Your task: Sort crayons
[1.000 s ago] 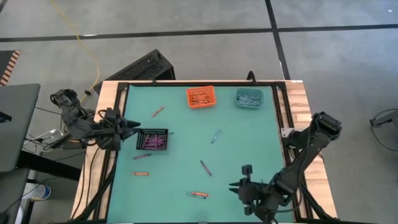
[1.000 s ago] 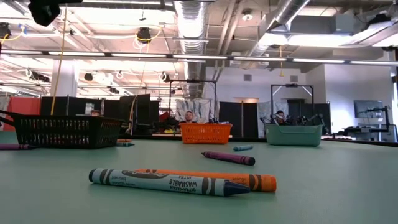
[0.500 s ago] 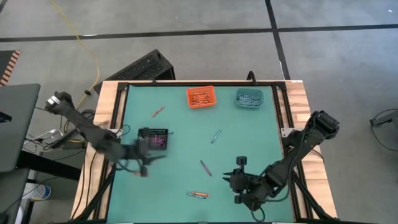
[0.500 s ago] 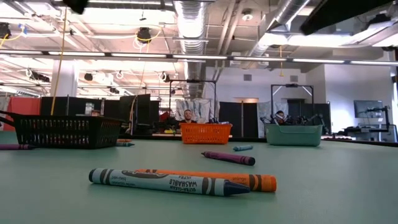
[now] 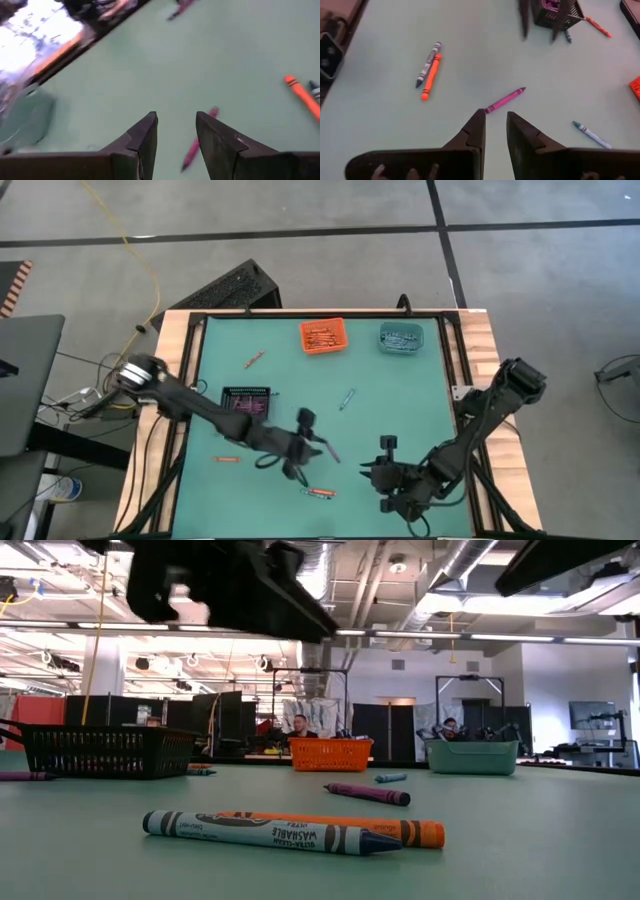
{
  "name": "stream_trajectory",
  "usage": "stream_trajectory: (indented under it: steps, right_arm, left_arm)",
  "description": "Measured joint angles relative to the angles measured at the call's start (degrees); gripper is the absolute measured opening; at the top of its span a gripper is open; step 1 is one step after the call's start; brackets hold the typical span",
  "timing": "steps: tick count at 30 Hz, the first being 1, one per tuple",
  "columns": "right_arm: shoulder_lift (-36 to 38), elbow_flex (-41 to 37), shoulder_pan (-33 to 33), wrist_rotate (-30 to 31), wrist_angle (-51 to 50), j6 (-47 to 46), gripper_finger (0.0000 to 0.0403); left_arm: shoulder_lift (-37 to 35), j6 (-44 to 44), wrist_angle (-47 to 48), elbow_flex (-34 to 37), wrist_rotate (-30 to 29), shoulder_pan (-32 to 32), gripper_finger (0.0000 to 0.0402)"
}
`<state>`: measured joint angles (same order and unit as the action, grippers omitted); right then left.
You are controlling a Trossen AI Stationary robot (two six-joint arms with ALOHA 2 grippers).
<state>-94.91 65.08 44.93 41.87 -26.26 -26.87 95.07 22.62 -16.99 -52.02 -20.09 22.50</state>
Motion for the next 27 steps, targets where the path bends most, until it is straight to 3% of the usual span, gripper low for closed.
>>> stream_trajectory:
  steps: [5,10,22,27]
  right_arm:
    - [0.0,0.02,1.3,0.02,0.07,-0.12,0.0072]
    - [0.0,0.02,1.68,0.04,0.26,-0.13,0.0072]
    - [0.0,0.04,1.48,0.07,0.23,-0.13,0.0072]
    - [0.0,0.04,1.48,0.09,0.15,-0.13,0.0072]
  left_arm:
    - [9.64,2.6,-0.01,-6.51,8.22,-0.34,0.0125]
    - [15.7,7.58,1.59,-10.24,7.68,-1.69,0.0125]
    - [17.55,0.86,12.97,-12.16,23.7,-12.08,0.0125]
    - [17.52,0.13,18.22,-12.23,23.04,-13.24,0.0125]
